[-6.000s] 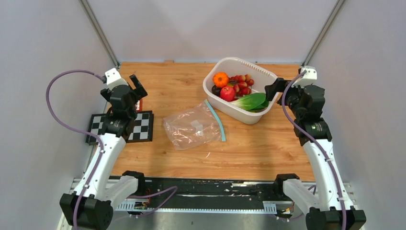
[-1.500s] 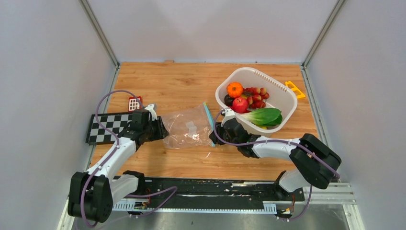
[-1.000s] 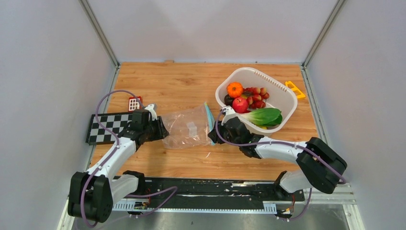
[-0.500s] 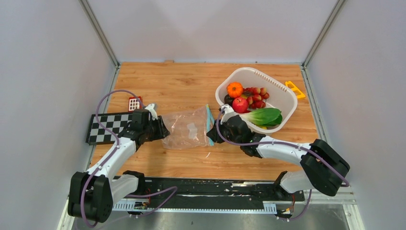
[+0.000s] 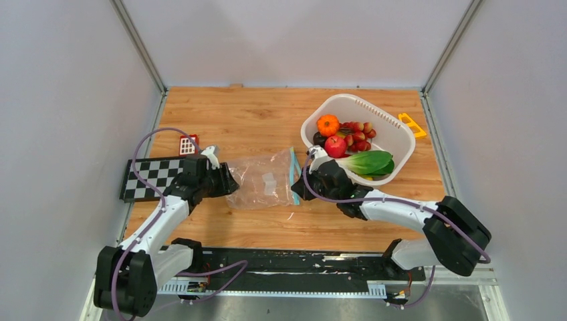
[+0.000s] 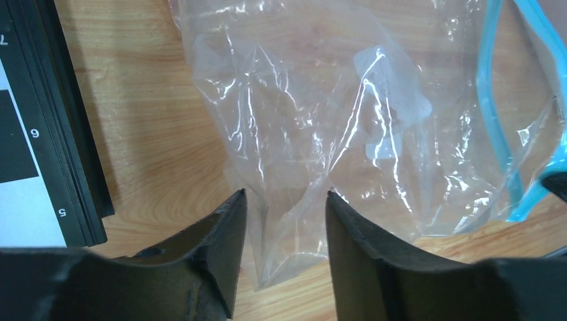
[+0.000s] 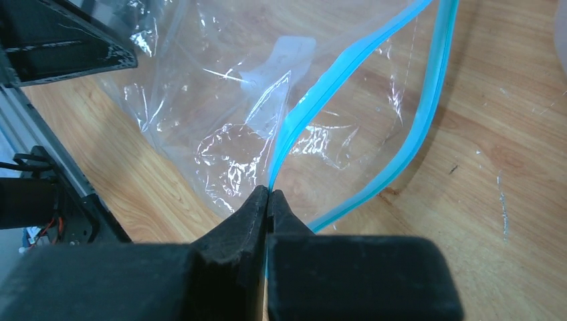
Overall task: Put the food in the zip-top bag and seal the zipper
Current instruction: Pick up the zipper food storage bag at the center of the board, then open the zipper of the food storage bag.
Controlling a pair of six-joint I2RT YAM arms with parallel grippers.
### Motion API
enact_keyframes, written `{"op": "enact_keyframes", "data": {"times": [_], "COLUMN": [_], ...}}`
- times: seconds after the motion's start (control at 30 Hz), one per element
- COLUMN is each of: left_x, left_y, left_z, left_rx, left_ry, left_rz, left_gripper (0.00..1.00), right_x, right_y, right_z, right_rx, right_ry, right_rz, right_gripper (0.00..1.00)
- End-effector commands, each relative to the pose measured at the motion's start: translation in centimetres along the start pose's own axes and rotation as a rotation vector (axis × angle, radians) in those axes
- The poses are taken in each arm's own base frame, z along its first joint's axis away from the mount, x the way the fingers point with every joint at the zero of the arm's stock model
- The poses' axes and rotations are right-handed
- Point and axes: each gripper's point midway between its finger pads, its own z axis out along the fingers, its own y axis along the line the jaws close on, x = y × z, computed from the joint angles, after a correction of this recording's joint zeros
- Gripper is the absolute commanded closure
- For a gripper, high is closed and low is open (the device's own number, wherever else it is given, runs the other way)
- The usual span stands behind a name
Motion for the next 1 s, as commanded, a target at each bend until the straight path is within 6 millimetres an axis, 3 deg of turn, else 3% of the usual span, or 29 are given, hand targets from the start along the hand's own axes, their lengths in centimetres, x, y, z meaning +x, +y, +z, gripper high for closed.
{"op": "enact_keyframes", "data": {"times": [0.0, 0.23, 0.5, 0.63, 0.8, 0.97], "left_x": [-2.0, -4.9, -8.6, -9.9, -10.8, -10.4], "left_y": [-1.4, -3.9, -4.5, -5.6, -8.9, -12.7], "left_z": [-0.8, -3.3, -7.9, -9.2, -10.2, -9.1], "left_rx": [0.041, 0.107, 0.018, 0.04, 0.171, 0.221], "left_ry": [-0.065, -0.133, -0.214, -0.257, -0.26, -0.226], "left_rz": [0.015, 0.071, 0.123, 0.113, 0.094, 0.132], "left_gripper": [0.4, 0.14, 0.0, 0.0, 0.07, 0.07], "right_x": [-3.1, -3.1, -4.2, -4.7, -5.2, -6.0], "right_y": [1.4, 2.2, 3.0, 3.9, 5.9, 7.5], "right_z": [-1.9, -3.5, -4.9, -5.4, -6.1, -7.1], "right_rx": [-0.04, -0.08, -0.106, -0.14, -0.236, -0.319], "right_ry": [-0.09, -0.087, -0.119, -0.119, -0.114, -0.152], "right_rz": [-0.069, -0.102, -0.124, -0.158, -0.217, -0.271], "right_gripper": [1.0, 1.0, 1.0, 1.0, 1.0, 1.0]}}
